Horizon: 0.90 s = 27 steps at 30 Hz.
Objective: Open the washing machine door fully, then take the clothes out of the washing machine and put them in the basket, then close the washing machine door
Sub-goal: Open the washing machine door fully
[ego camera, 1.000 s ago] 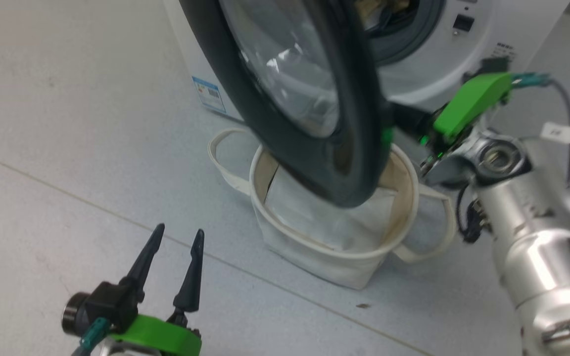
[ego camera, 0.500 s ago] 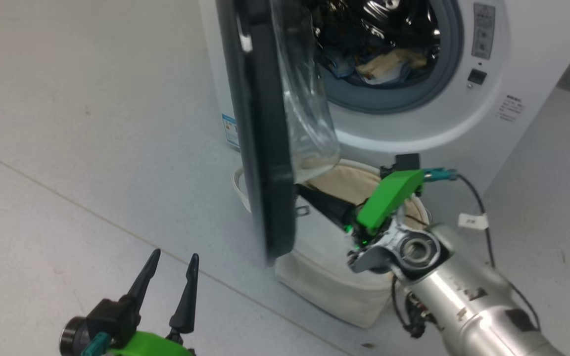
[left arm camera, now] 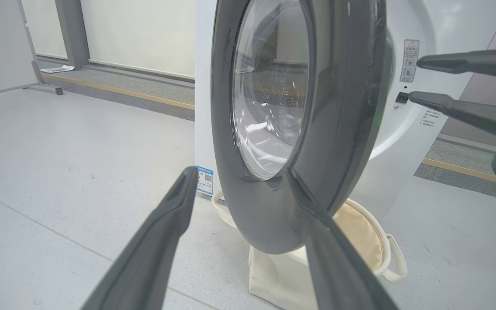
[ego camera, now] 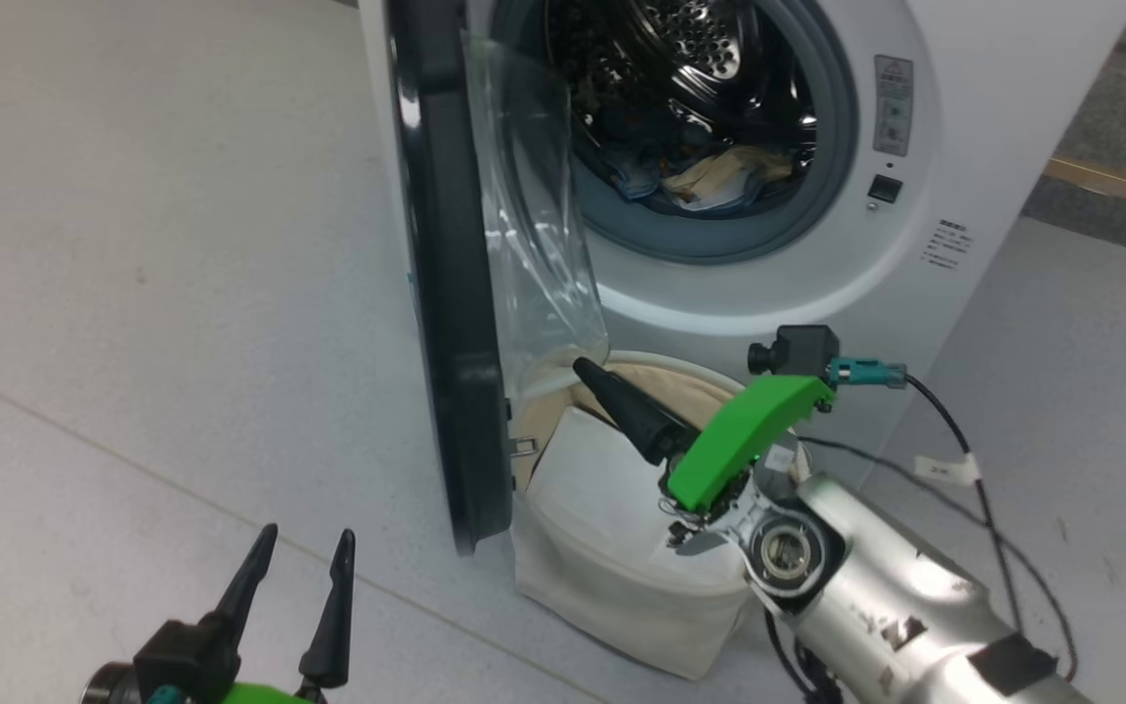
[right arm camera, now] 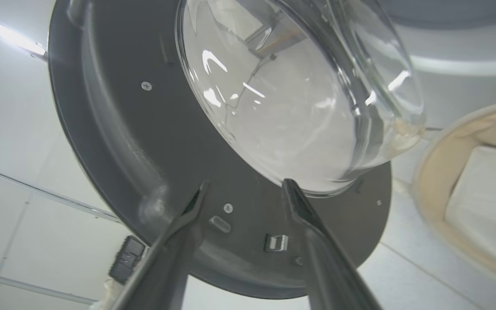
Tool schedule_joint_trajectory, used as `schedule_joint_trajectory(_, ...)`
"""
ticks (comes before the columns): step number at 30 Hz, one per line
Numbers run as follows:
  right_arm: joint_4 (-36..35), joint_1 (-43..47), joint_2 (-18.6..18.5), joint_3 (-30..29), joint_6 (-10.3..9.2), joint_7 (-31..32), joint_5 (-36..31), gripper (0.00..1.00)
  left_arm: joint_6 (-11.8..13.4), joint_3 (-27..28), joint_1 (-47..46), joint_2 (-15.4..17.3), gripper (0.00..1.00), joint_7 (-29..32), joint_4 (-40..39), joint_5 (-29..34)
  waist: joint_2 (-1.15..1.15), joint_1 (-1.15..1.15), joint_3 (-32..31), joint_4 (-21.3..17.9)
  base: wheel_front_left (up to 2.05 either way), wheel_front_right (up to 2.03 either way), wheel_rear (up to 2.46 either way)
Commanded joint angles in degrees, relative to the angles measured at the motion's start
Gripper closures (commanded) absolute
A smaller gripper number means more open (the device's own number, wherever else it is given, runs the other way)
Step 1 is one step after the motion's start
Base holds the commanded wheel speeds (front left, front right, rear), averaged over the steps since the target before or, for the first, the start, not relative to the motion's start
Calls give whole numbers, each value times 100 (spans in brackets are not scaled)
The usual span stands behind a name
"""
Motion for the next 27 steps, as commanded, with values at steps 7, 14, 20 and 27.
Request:
schedule_joint_trajectory(7,-82,59,-516,569,24,-1890,-2887,0,91,338,-62,231,0,37,-403,-82,0,0,-36,-226,0,0,0)
schedule_joint_trajectory(14,-1001,1027,-408,-868,24,-1943,-5043,0,132,433,-38,408,0,98,-582,-95,0,0,-6,-434,0,0,0)
schedule_joint_trajectory(20,-1878,2048,-137,-1698,24,-1944,-6235,0,147,501,-14,481,0,125,-686,-157,0,0,25,-533,0,0,0)
schedule_joint_trajectory(27,-2547,2946,-15,-2267,24,-1945,-6850,0,145,523,33,568,0,140,-760,-191,0,0,83,-608,0,0,0)
